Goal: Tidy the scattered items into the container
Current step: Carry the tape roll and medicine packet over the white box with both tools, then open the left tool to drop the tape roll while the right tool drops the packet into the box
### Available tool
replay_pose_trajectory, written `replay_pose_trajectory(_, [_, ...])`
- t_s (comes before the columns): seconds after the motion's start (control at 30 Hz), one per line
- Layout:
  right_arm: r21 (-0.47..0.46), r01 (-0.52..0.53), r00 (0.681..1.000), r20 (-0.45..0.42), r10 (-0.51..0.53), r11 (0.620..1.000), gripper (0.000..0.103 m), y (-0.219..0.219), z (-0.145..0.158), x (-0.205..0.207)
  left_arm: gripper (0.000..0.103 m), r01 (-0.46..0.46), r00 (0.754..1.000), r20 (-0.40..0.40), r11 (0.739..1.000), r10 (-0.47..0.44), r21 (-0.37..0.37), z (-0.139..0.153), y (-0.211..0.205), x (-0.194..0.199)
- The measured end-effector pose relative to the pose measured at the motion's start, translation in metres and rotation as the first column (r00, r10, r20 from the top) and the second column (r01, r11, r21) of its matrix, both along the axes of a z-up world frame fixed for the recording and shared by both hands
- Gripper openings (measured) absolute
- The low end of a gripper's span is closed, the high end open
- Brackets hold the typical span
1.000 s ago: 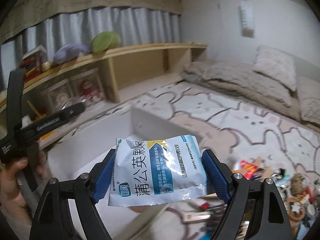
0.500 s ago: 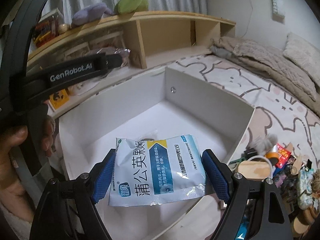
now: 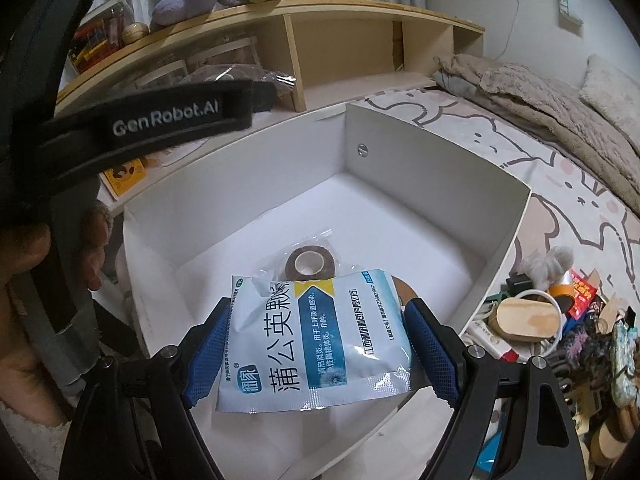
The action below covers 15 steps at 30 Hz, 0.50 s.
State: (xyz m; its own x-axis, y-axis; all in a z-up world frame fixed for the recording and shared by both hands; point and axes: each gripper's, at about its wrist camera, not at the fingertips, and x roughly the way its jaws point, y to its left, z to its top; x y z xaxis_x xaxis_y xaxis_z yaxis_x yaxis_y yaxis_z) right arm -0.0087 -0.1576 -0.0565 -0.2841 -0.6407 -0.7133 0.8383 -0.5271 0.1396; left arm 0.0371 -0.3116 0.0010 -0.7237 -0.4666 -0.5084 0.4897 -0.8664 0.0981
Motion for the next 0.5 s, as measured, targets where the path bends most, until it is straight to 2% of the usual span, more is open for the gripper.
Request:
replay_pose_trajectory(0.17, [-0.017, -0.009, 0.999, 0.036, 0.010, 1.000, 0.086, 0.0027, 0.0007, 0.0041, 0.069, 0.021, 1.000, 0.002, 1.000, -0.021, -0.003, 0.0017, 0.0031, 0.0016])
replay_pose_trajectory(0.2, [-0.020, -0.010, 0.999, 0.043, 0.011, 1.000, 0.089, 0.0033, 0.0004, 0.0051, 0.069, 0.024, 1.000, 0.004, 1.000, -0.024, -0.003, 0.0023, 0.0031, 0.0022])
replay_pose_trajectory(0.23, [-0.023, -0.009, 0.999, 0.050, 0.010, 1.000, 0.097, 0.0037, -0.0002, 0.0059, 0.069, 0.026, 1.000, 0.007, 1.000, -0.026, -0.003, 0.0026, 0.0031, 0.0028])
replay_pose_trajectory(0.27, [-0.033, -0.009, 0.999, 0.053, 0.011, 0.999, 0.099, 0.0044, 0.0000, 0.0068, 0.069, 0.026, 1.000, 0.012, 1.000, -0.026, -0.004, 0.0024, 0.0030, 0.0031])
replay_pose_trajectory(0.5, [-0.051, 0.006, 0.999, 0.050, -0.003, 0.999, 0.099, 0.0097, 0.0026, 0.0080, 0.069, 0.037, 0.998, 0.055, 0.999, -0.036, -0.019, -0.0029, 0.0062, 0.0020])
